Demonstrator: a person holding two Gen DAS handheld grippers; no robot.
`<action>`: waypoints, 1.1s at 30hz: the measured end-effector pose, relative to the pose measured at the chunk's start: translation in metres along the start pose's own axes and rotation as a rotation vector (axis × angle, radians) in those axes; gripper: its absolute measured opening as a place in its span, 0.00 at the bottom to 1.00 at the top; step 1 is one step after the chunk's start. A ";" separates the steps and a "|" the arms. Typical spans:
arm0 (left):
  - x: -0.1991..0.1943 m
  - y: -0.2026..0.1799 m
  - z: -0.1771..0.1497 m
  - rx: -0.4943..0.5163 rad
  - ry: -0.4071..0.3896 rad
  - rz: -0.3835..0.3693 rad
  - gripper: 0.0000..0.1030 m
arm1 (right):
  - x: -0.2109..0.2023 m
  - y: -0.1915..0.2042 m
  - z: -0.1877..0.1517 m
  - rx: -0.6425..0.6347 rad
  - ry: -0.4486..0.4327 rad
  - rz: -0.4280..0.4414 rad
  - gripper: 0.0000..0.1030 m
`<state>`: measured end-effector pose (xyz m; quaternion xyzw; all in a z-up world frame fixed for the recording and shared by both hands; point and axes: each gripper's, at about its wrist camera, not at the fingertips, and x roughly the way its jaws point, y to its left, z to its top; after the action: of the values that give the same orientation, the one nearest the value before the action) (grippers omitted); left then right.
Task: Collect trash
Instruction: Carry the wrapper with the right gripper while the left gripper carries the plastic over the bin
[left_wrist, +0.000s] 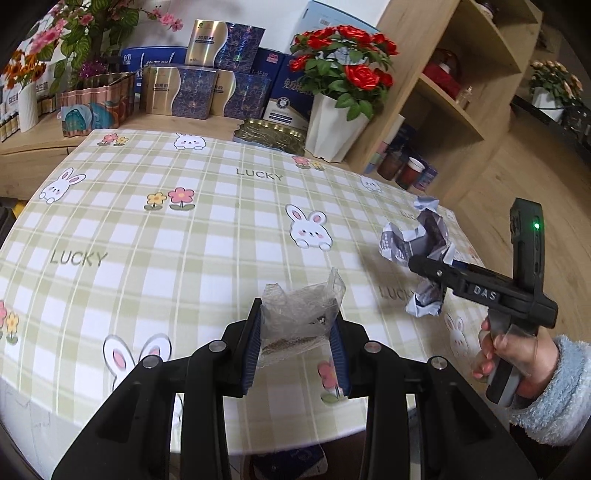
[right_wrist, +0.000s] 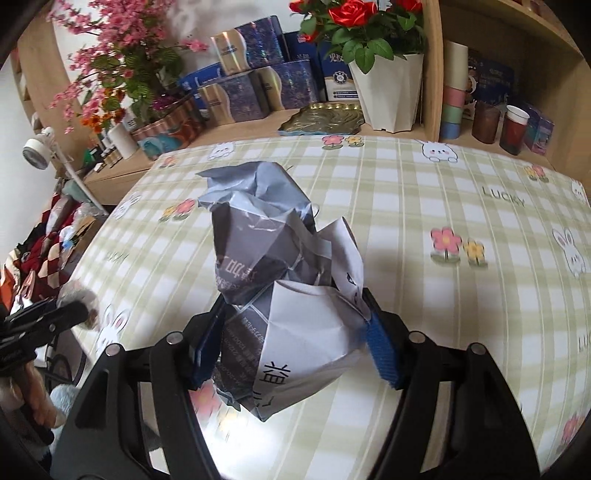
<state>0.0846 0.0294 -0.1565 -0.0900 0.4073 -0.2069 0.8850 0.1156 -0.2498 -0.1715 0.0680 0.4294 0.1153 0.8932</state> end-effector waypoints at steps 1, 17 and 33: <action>-0.004 -0.002 -0.005 0.002 -0.001 -0.002 0.32 | -0.006 0.002 -0.007 -0.003 -0.004 0.004 0.66; -0.051 -0.019 -0.068 0.011 -0.013 -0.017 0.32 | -0.063 0.039 -0.107 -0.063 0.012 0.076 0.66; -0.082 -0.033 -0.119 0.035 -0.022 -0.006 0.32 | -0.079 0.067 -0.181 -0.098 0.065 0.122 0.66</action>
<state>-0.0626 0.0370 -0.1675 -0.0780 0.3935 -0.2157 0.8903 -0.0839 -0.2018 -0.2104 0.0463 0.4471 0.1927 0.8723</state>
